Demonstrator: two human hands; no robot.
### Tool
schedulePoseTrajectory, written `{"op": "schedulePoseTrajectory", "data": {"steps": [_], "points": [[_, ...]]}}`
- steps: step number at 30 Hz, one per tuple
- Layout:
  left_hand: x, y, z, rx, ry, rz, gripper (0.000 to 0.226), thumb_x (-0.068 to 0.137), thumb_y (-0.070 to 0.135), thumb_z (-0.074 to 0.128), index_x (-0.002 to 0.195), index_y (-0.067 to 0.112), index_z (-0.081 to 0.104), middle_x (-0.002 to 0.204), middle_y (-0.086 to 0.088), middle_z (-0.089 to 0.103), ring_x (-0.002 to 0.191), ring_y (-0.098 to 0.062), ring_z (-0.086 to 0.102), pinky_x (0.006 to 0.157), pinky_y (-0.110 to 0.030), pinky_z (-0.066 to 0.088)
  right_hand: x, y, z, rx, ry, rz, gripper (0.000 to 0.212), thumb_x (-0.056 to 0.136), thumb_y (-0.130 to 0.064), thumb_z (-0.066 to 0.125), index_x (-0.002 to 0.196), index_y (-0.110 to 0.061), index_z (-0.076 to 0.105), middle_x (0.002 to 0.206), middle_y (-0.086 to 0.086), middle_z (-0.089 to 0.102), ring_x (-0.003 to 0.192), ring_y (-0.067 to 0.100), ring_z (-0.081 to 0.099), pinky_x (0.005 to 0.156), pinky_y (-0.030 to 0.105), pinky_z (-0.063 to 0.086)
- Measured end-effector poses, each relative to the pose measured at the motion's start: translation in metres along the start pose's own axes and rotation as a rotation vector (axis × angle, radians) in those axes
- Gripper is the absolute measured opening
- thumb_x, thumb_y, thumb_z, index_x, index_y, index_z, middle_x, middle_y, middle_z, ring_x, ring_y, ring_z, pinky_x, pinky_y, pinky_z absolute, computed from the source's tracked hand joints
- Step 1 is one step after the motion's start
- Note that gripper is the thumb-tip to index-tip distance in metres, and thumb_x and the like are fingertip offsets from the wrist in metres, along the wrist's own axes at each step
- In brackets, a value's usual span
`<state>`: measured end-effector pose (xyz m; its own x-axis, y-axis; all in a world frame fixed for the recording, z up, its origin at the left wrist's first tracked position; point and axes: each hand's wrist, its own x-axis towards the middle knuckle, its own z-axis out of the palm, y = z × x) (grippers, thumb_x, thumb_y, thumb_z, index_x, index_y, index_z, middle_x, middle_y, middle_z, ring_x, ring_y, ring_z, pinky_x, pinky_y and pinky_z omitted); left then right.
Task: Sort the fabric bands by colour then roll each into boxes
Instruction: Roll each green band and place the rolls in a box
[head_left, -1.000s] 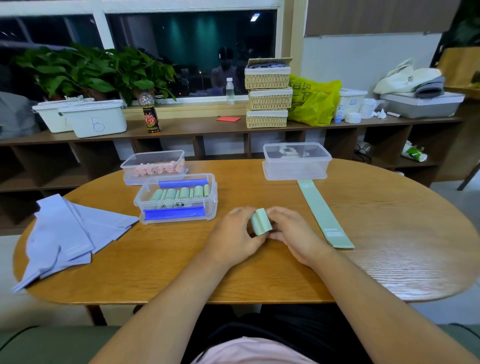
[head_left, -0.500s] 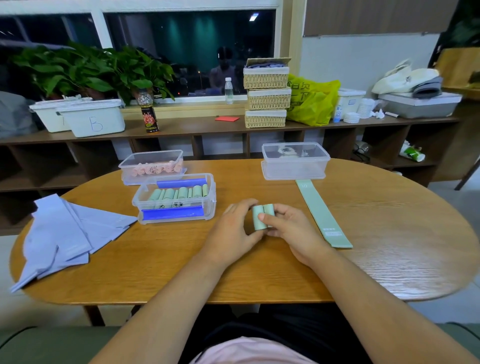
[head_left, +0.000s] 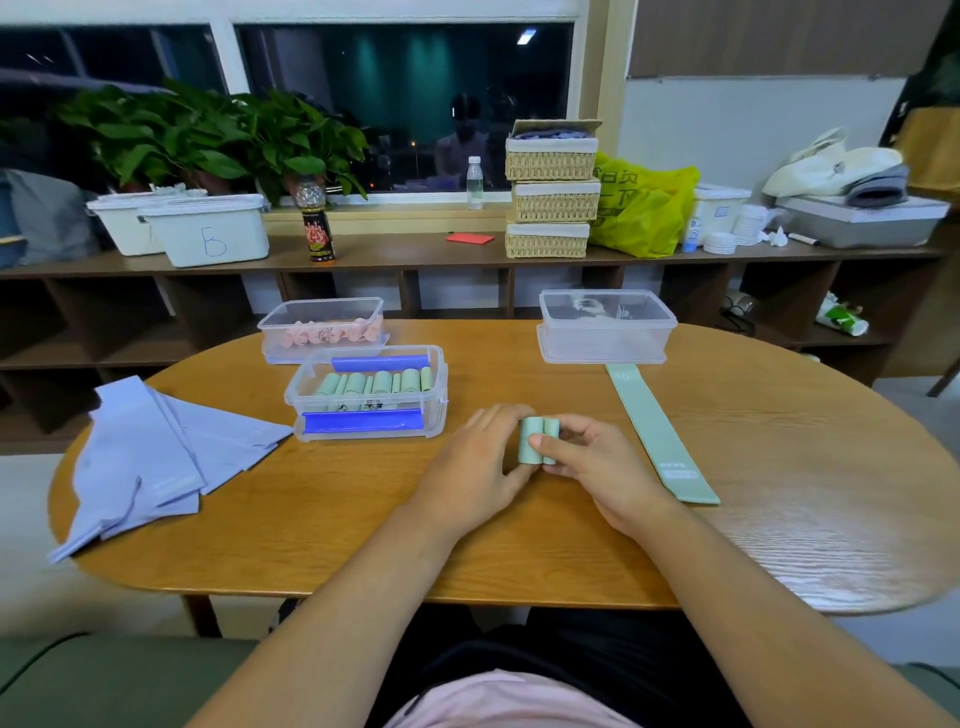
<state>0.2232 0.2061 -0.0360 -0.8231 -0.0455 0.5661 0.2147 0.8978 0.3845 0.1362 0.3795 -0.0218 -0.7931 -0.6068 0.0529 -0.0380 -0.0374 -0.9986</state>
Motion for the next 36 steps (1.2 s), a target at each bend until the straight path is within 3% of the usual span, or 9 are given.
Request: {"op": "schedulePoseTrajectory", "data": {"steps": [4,10,14,20,26,30,32,36], "points": [[-0.007,-0.017,-0.017,0.056,0.046,-0.003,0.064,0.090,0.029,0.079,0.148,0.023,0.052,0.144,0.009,0.057,0.136,-0.009,0.049,0.116,-0.031,0.042,0.001,-0.001,-0.002,0.071,0.013,0.043,0.030,0.092,-0.021,0.082,0.122,-0.017,0.077,0.114,0.007,0.079,0.114,0.024,0.074,0.101,0.041,0.059],[-0.030,-0.060,-0.067,0.148,0.221,-0.135,0.036,0.093,0.028,0.075,0.127,0.024,0.065,0.128,0.010,0.063,0.128,-0.008,0.052,0.109,-0.024,0.040,0.004,-0.016,0.010,0.078,-0.002,0.053,0.035,0.094,-0.017,0.080,0.128,-0.014,0.072,0.116,0.007,0.079,0.114,0.023,0.074,0.100,0.041,0.060],[-0.043,-0.093,-0.098,0.246,0.269,-0.296,0.031,0.096,0.024,0.070,0.127,0.024,0.065,0.129,0.007,0.064,0.126,-0.011,0.053,0.107,-0.036,0.049,0.015,-0.042,0.037,0.022,-0.055,0.000,0.034,0.097,-0.015,0.076,0.130,-0.023,0.069,0.115,0.009,0.077,0.109,0.022,0.076,0.094,0.039,0.062],[-0.046,-0.102,-0.105,0.269,0.272,-0.395,0.032,0.097,0.020,0.067,0.128,0.026,0.067,0.131,0.008,0.066,0.128,-0.015,0.054,0.112,-0.040,0.044,0.051,-0.089,0.088,-0.233,-0.114,-0.115,0.027,0.099,-0.013,0.073,0.124,-0.024,0.071,0.112,0.015,0.075,0.101,0.022,0.077,0.089,0.037,0.065],[-0.047,-0.105,-0.105,0.229,0.361,-0.478,0.037,0.093,0.017,0.067,0.130,0.025,0.065,0.133,0.006,0.065,0.130,-0.018,0.053,0.115,-0.043,0.041,0.108,-0.116,0.145,-0.554,-0.029,-0.106,0.020,0.088,-0.018,0.080,0.107,-0.024,0.075,0.095,0.002,0.077,0.086,0.023,0.078,0.088,0.048,0.064],[-0.049,-0.110,-0.105,0.227,0.389,-0.556,0.034,0.093,0.017,0.065,0.125,0.027,0.066,0.130,0.008,0.066,0.130,-0.018,0.052,0.113,-0.043,0.041,0.130,-0.115,0.177,-0.805,-0.072,0.002,0.011,0.085,-0.016,0.079,0.094,-0.013,0.074,0.081,0.005,0.076,0.078,0.022,0.078,0.079,0.040,0.066],[-0.048,-0.111,-0.104,0.230,0.386,-0.560,0.034,0.093,0.018,0.065,0.125,0.029,0.066,0.130,0.010,0.065,0.131,-0.016,0.050,0.114,-0.042,0.040,0.135,-0.112,0.189,-0.921,-0.106,0.068,0.010,0.087,-0.015,0.077,0.081,-0.010,0.071,0.070,0.004,0.072,0.063,0.018,0.072,0.063,0.029,0.061],[-0.048,-0.113,-0.104,0.227,0.375,-0.573,0.034,0.094,0.020,0.064,0.126,0.031,0.065,0.130,0.011,0.064,0.131,-0.015,0.050,0.114,-0.043,0.041,0.136,-0.106,0.200,-1.050,-0.131,0.164,0.018,0.090,-0.016,0.079,0.080,-0.013,0.064,0.079,0.005,0.067,0.066,0.017,0.060,0.058,0.027,0.048]]}}
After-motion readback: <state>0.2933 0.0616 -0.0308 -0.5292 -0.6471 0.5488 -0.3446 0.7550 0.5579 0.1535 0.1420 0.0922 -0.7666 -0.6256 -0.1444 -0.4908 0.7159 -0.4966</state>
